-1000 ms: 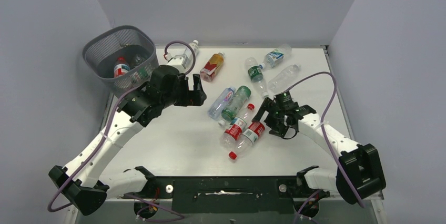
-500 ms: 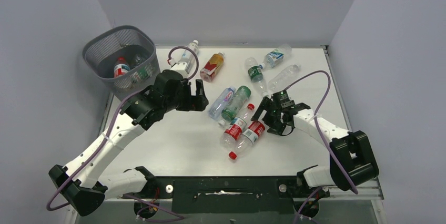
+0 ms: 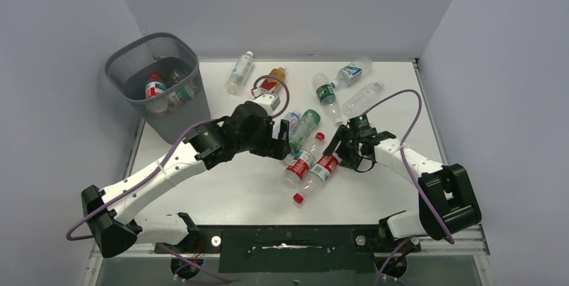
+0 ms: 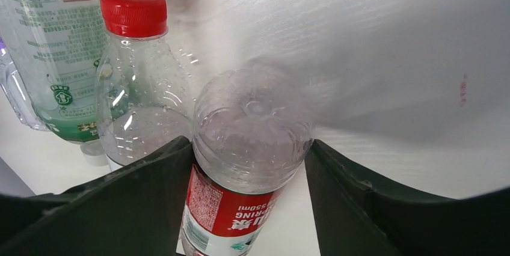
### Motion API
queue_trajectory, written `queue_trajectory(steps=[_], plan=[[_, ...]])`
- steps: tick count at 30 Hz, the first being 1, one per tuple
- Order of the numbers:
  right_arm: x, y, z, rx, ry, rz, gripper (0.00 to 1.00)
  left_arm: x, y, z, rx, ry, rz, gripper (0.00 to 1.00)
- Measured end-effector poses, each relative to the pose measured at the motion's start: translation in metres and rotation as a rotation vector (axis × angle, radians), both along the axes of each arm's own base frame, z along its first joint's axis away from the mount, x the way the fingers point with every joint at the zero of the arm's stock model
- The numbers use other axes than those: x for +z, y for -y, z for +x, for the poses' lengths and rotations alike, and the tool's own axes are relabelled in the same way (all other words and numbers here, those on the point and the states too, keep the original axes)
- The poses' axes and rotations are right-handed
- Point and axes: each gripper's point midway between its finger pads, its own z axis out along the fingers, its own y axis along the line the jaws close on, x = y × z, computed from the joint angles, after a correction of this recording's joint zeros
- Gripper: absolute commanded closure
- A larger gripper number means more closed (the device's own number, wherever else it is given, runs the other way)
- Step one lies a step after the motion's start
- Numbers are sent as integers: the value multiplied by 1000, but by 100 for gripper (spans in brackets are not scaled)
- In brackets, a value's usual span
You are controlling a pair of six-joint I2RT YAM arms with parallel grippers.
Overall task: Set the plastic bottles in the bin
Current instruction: Pick up the plastic bottle at the center of the board.
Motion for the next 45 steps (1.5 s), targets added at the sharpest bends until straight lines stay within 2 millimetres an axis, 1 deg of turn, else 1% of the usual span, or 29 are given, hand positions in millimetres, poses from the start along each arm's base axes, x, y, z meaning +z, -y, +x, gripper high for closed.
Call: queue_trajectory(steps=[3,5,10,13,16,21,25,35,41,45], plan=[[0,2,2,2,8,1,48,-9,17,-12,-54,-15,13,13],[0,5,4,1,13,-2,52,-13,25,-18,-78,-22,20,13],[1,15,6,0,20,-18,53,-24,36,-28,-120,-41,46,13],[6,21,4,9,24,-38,54,-24,40,-31,-133,-41,46,13],[24,24,9,29,60,-54,54,-22,44,-32,-143,-34,32,13],[71,22,28,75,179,-54,54,-18,57,-37,-176,-21,0,13],[95,20,29,112,236,-52,55,-20,66,-42,-213,-24,-8,13],[119,10,14,201,262,4,54,-40,86,-53,-303,-47,21,13],[138,-3,11,250,300,61,54,-52,103,-62,-359,-60,40,13],[147,-15,5,294,316,90,54,-54,111,-63,-372,-57,29,13]])
